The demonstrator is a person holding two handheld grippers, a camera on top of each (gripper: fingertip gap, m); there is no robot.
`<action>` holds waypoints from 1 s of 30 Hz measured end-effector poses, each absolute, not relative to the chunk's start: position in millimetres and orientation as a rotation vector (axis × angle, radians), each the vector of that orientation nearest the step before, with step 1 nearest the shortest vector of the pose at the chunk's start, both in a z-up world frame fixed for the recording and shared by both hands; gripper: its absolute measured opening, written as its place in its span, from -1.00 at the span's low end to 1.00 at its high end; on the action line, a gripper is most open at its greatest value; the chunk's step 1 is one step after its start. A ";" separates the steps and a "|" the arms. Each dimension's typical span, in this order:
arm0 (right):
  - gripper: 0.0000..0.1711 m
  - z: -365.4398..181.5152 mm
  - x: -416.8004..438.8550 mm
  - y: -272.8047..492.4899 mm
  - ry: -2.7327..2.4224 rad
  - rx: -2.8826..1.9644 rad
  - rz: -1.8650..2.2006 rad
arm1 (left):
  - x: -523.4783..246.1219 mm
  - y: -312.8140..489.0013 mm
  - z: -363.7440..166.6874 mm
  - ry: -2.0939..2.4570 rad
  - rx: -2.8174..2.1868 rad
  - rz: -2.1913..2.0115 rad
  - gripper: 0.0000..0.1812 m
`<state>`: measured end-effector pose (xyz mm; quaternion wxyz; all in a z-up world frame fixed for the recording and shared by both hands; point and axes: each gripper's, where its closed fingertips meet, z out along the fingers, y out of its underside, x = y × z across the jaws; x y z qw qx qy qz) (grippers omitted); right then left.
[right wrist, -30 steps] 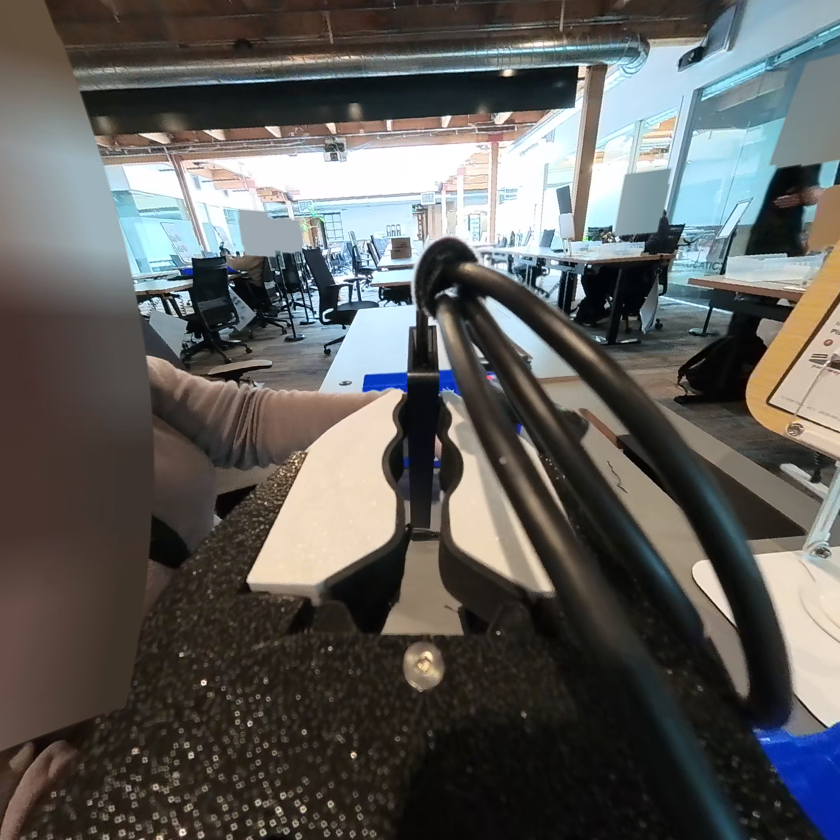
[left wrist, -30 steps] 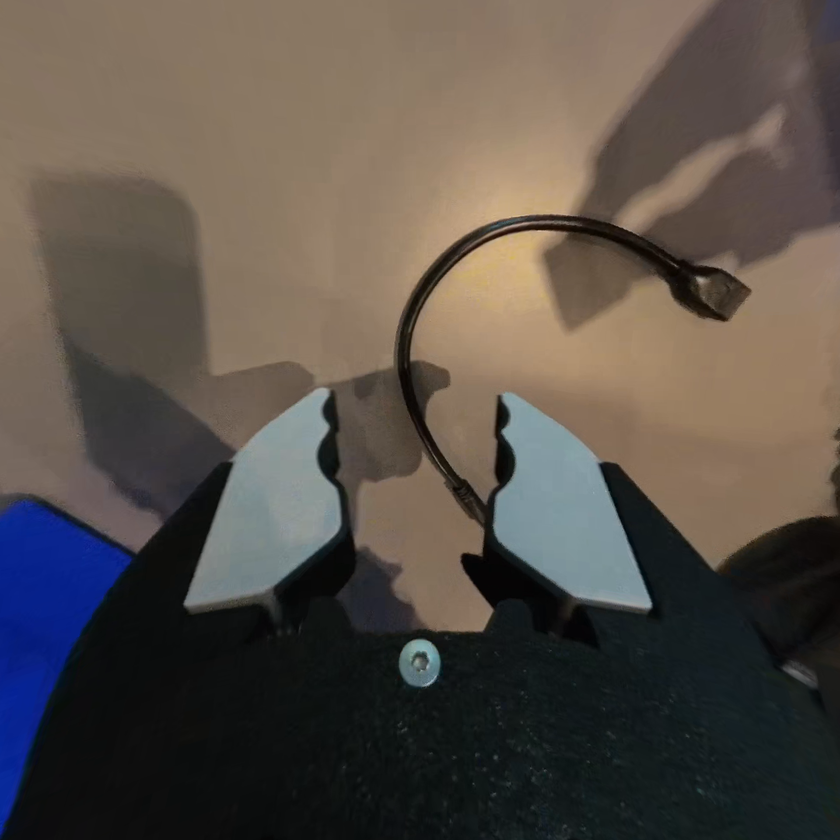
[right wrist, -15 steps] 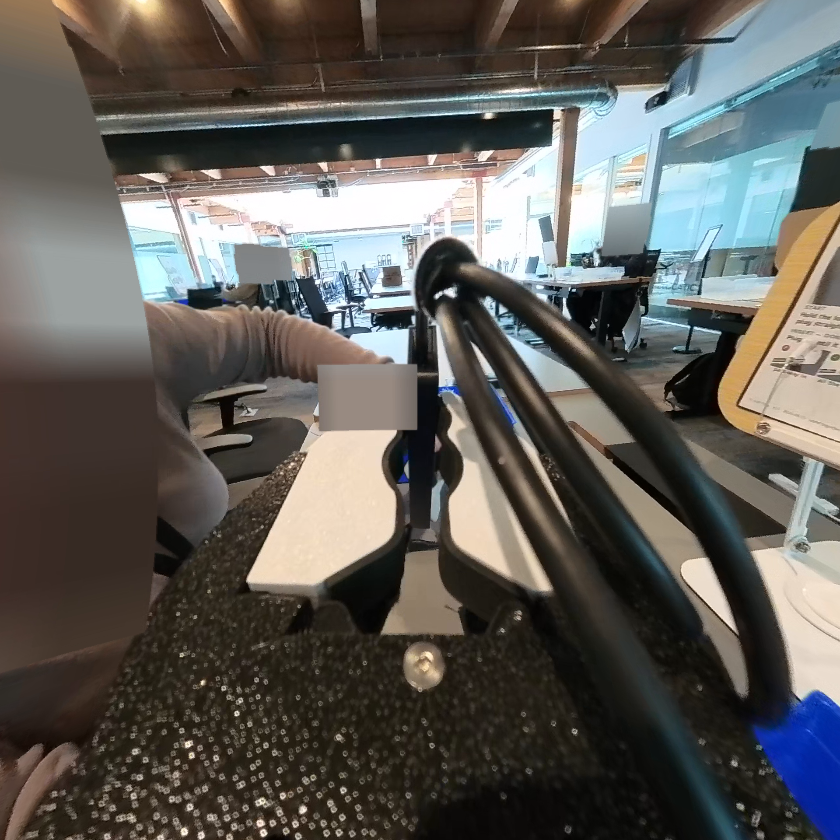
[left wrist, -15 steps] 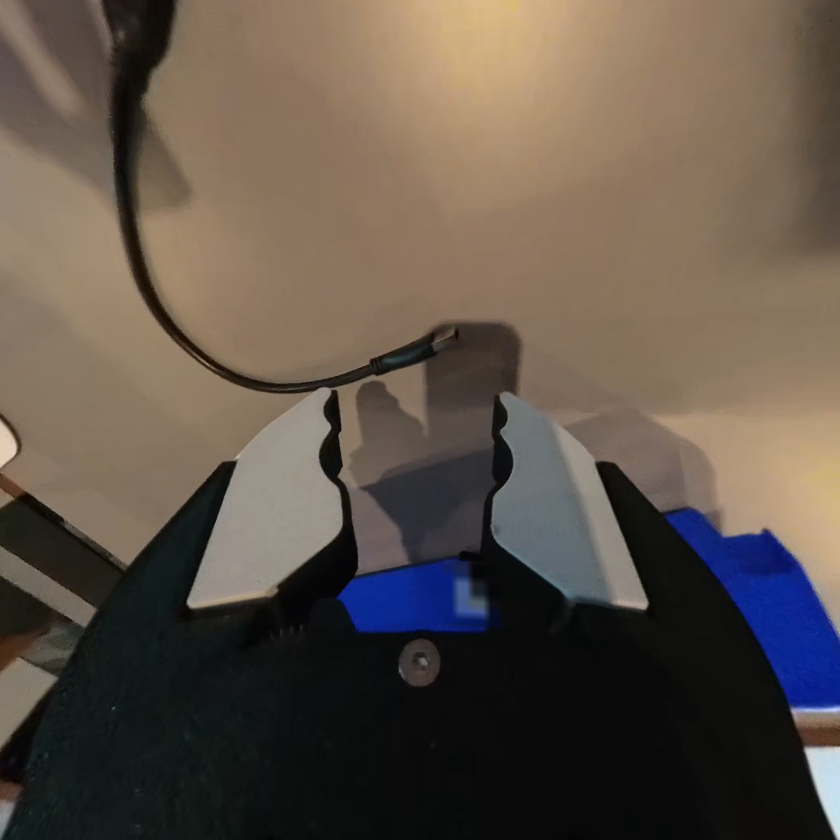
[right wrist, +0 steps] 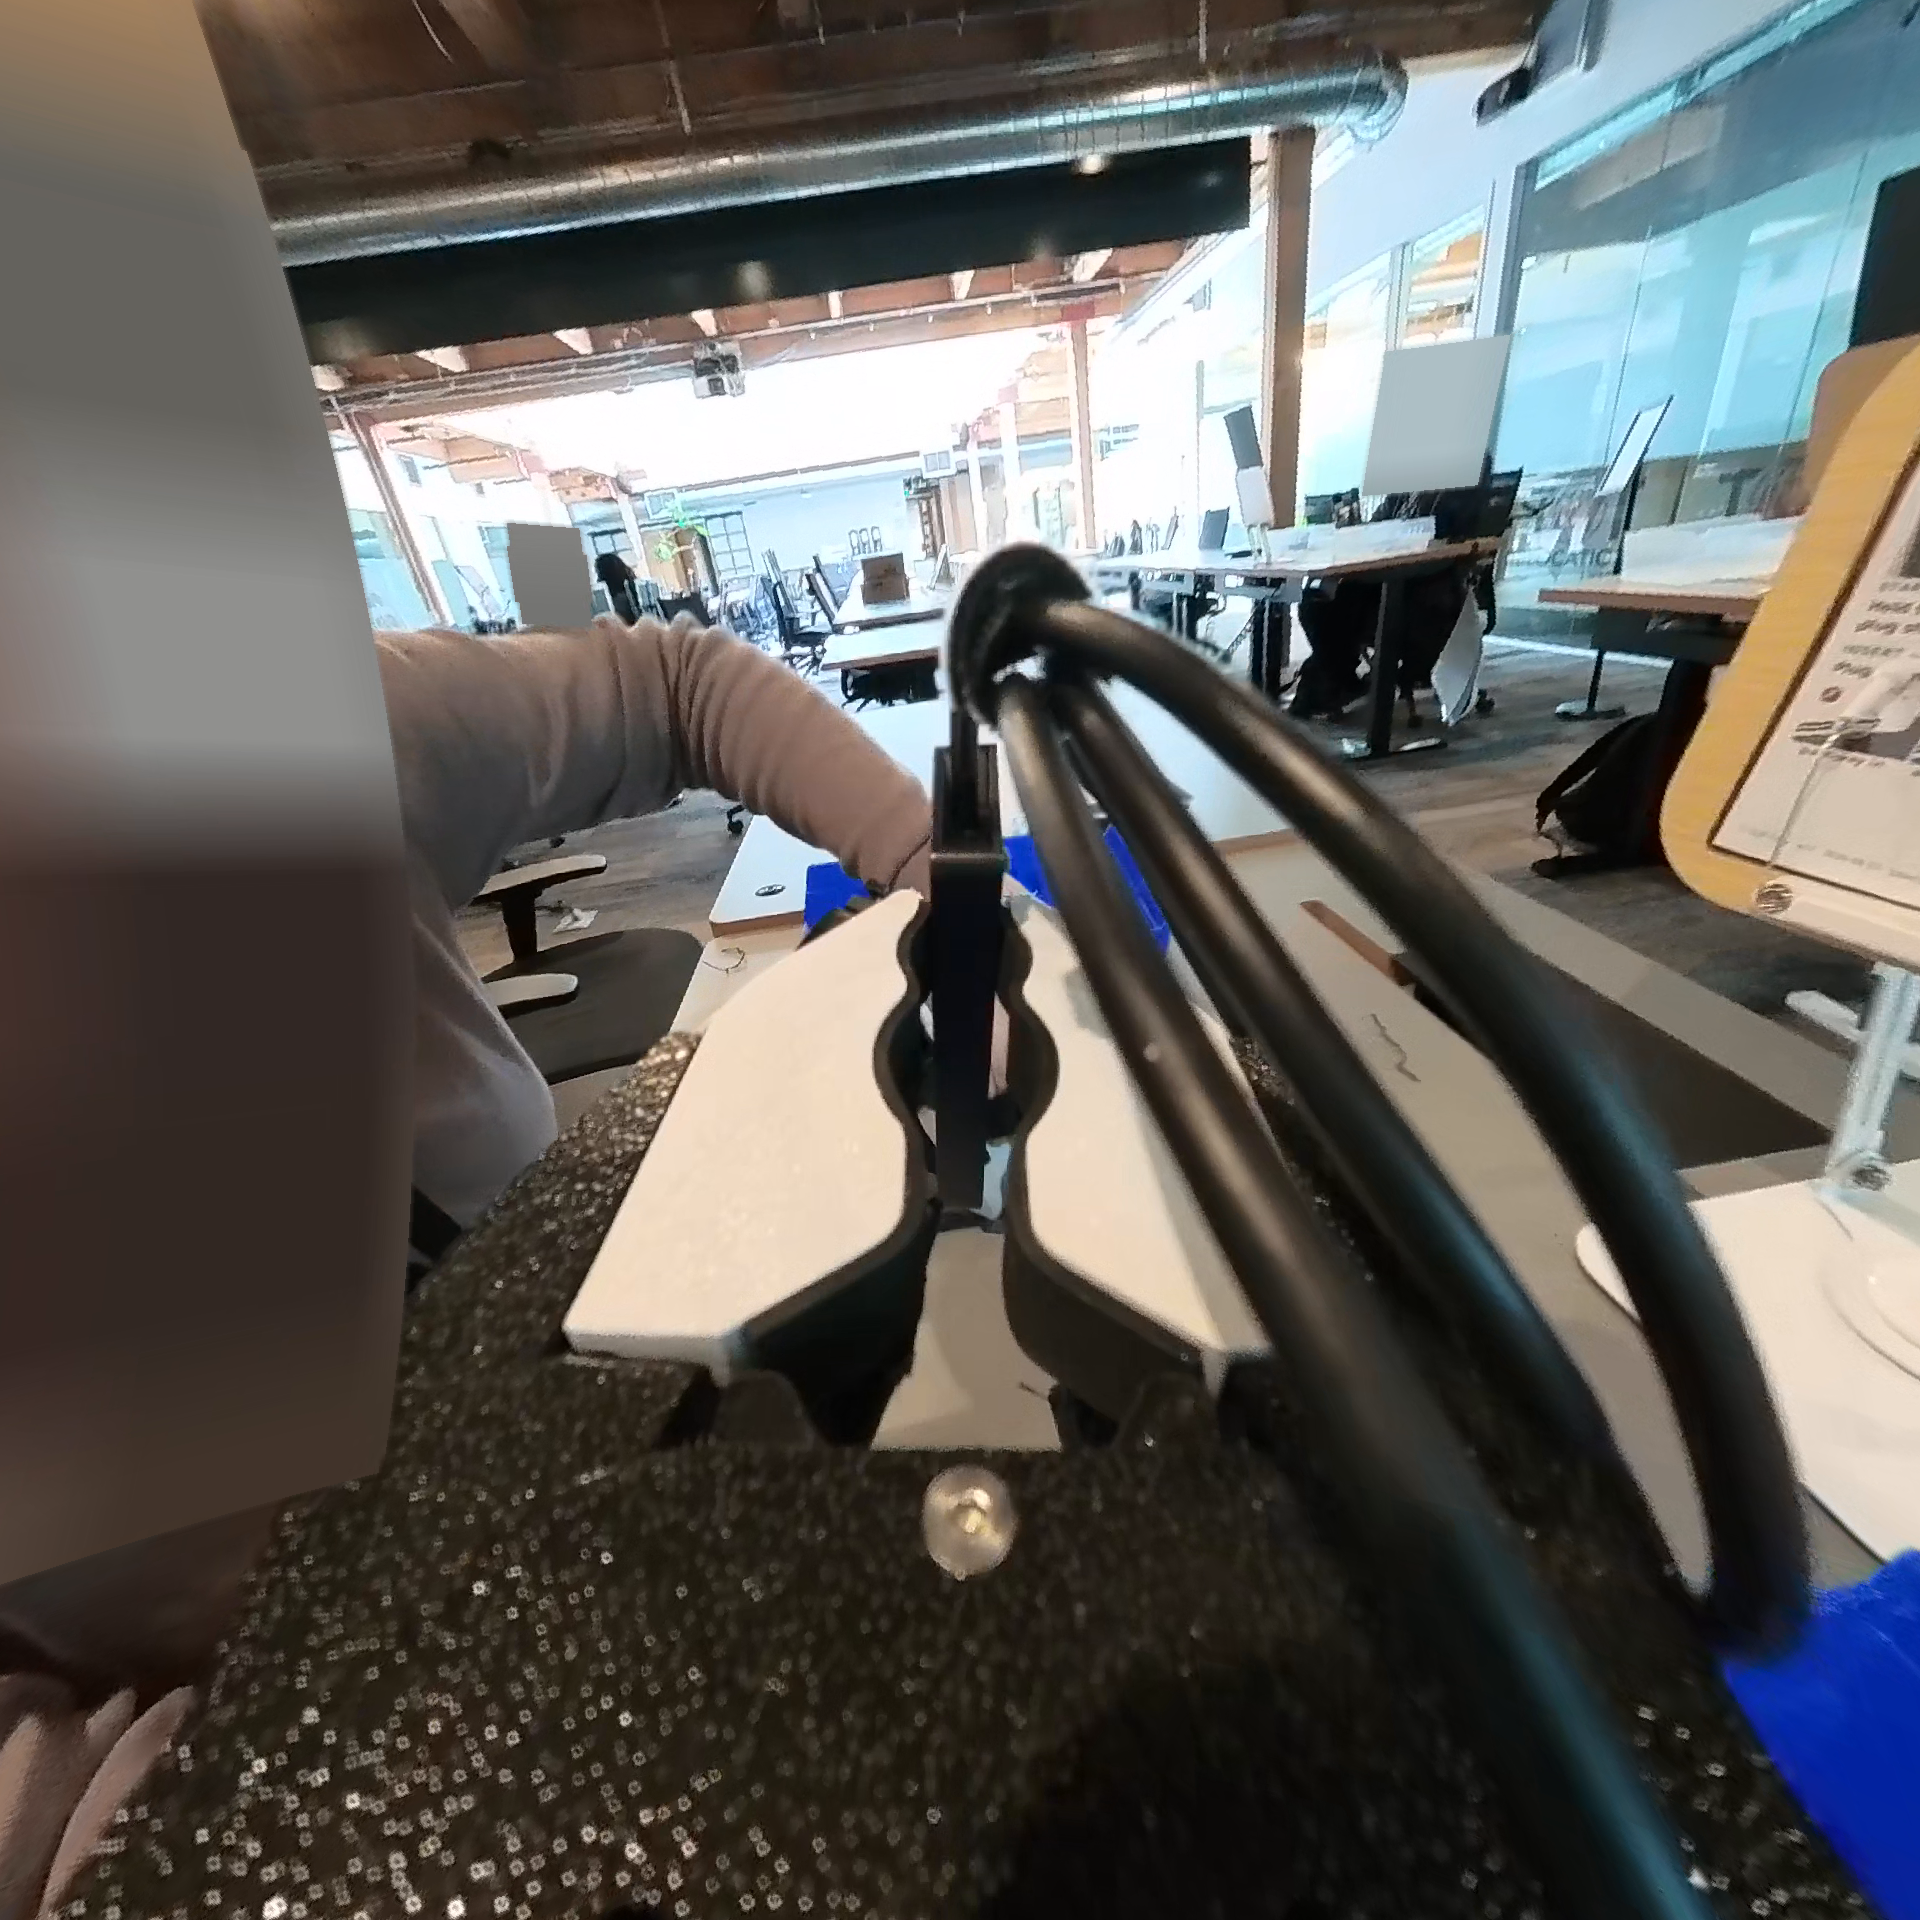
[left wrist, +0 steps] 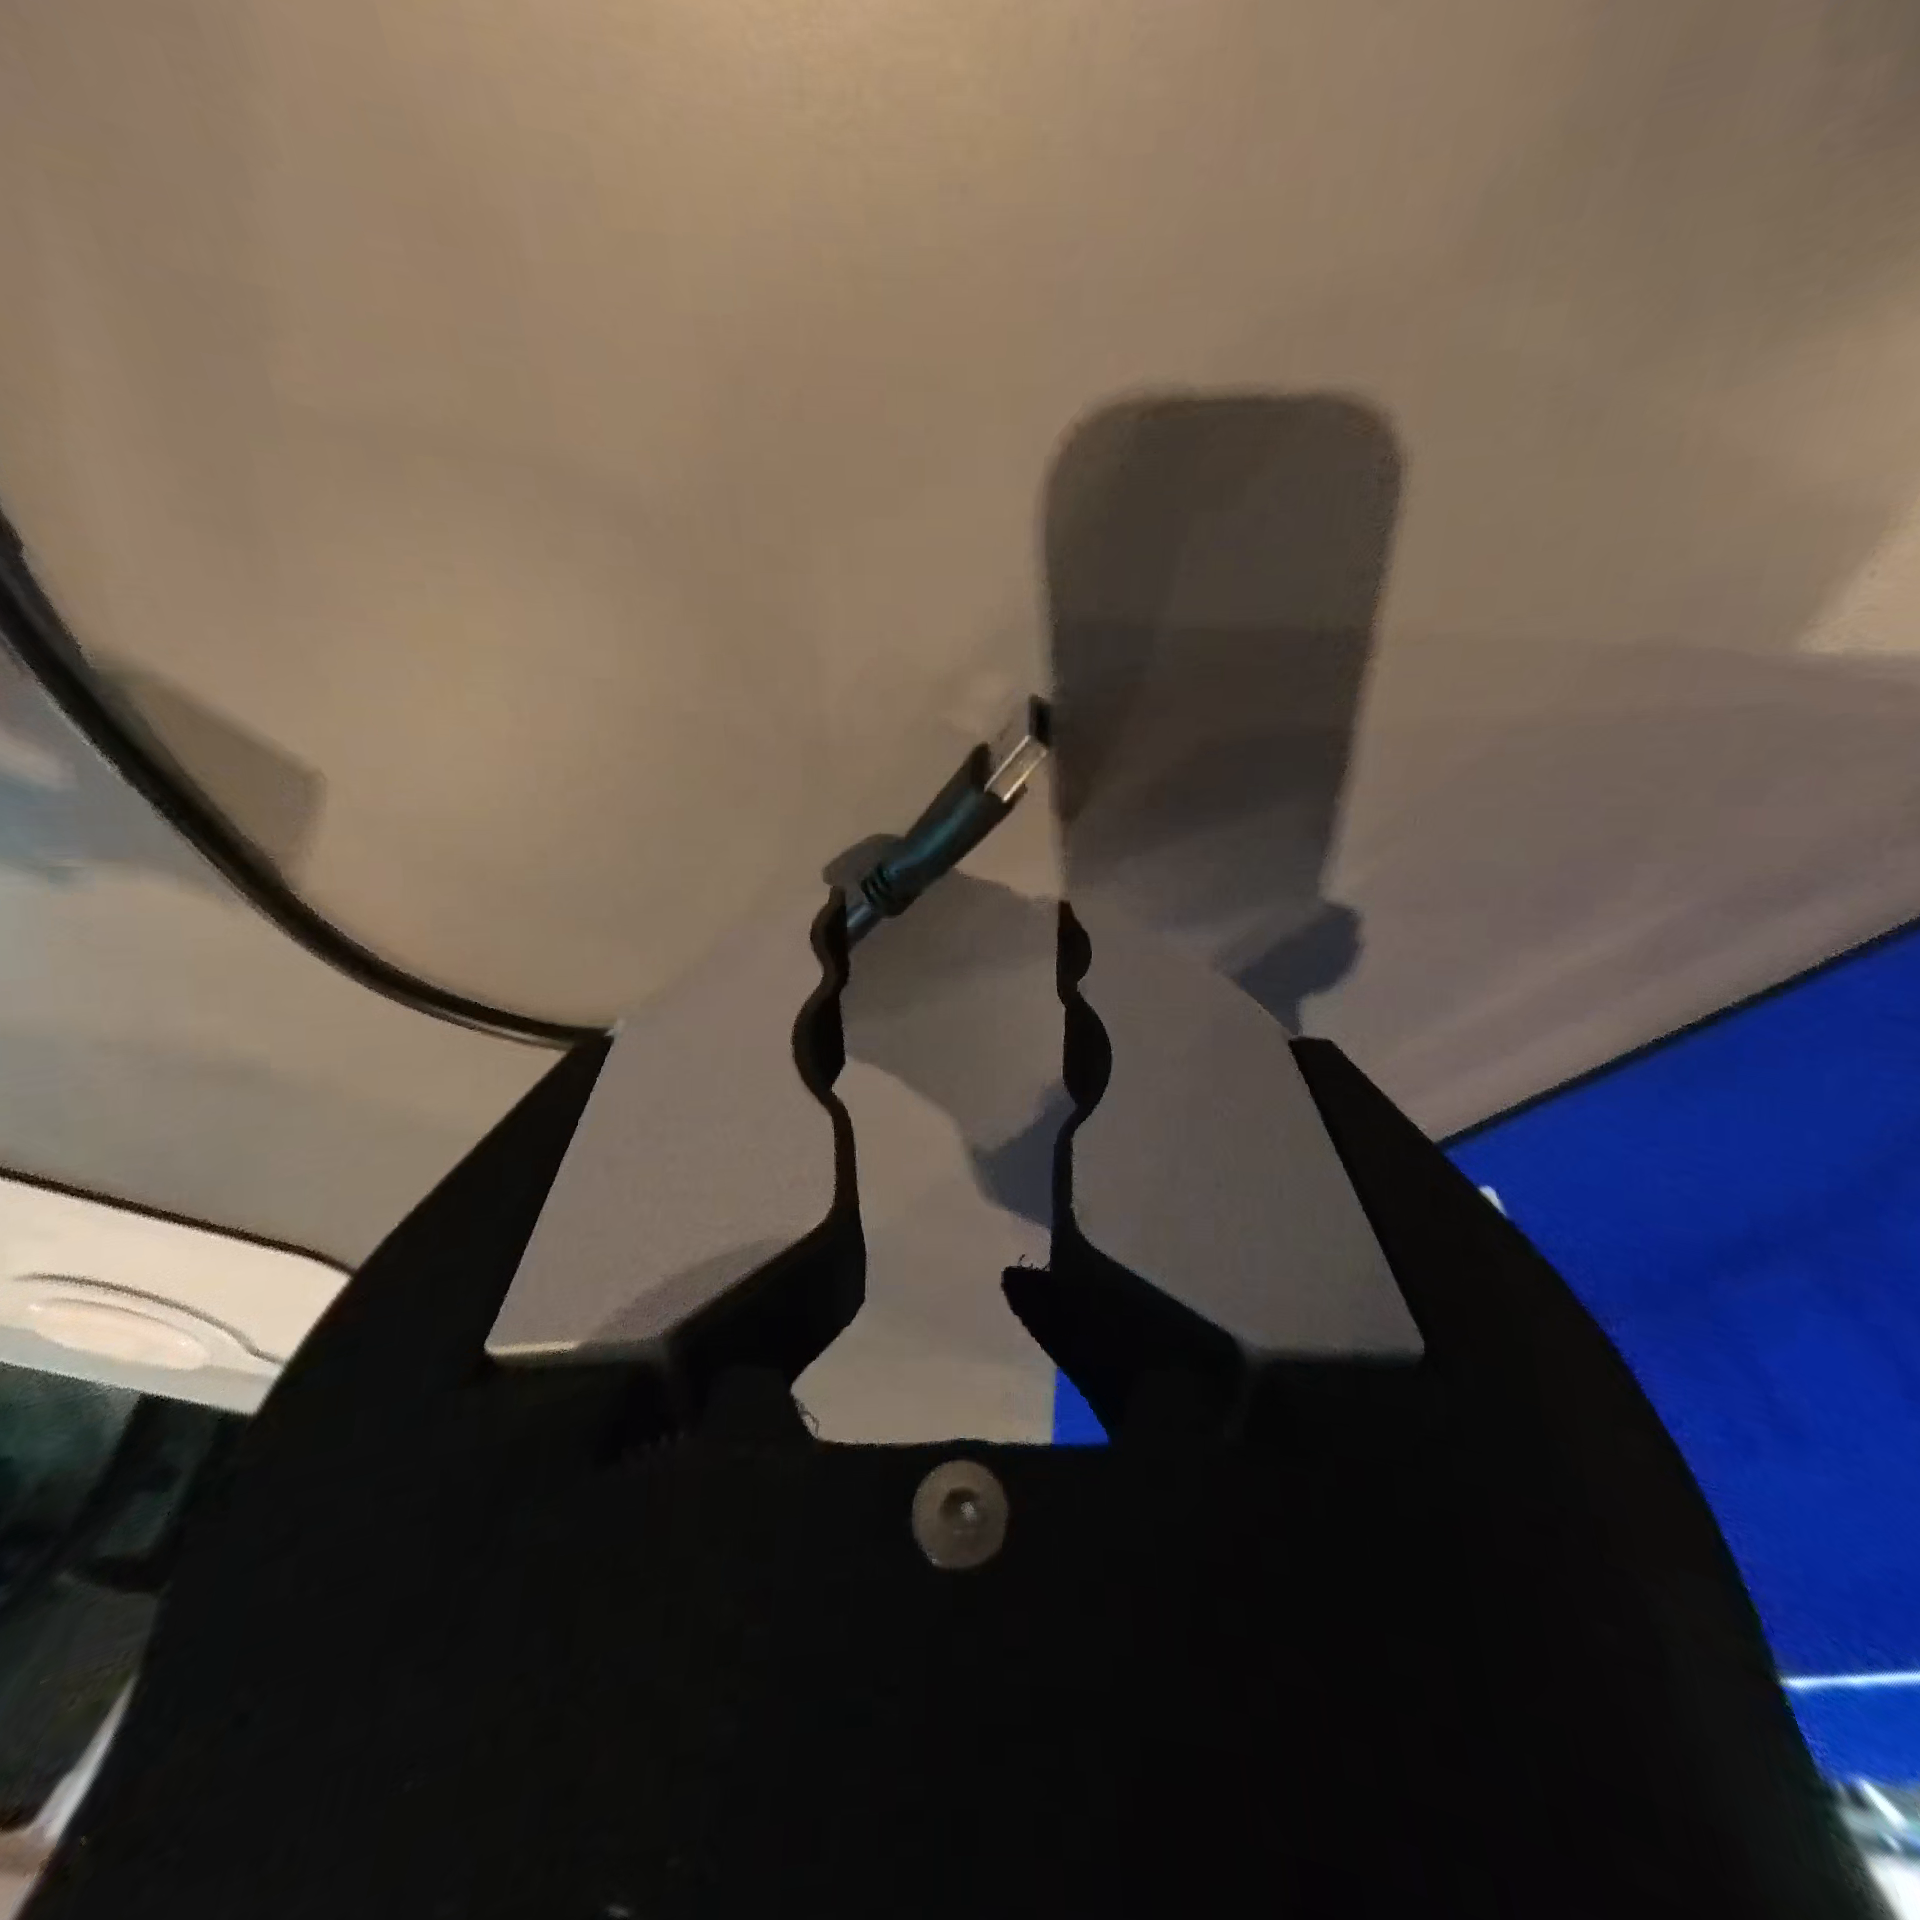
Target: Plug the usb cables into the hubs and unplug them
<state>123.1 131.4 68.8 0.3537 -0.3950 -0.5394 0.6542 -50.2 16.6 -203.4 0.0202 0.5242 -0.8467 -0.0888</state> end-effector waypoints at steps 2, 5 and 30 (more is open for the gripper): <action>-0.88 67.3 118.3 128.8 -1.414 -1.027 1.690 | -48.5 15.5 -207.3 -2.611 1.592 -0.277 -0.58; -0.96 65.7 112.2 124.2 -1.443 -1.029 1.691 | -48.7 21.4 -212.5 -2.636 1.527 -0.358 -0.81; -0.89 57.5 102.7 81.3 -1.694 -0.700 1.899 | 51.2 45.9 -4.1 -1.803 3.556 0.902 -0.90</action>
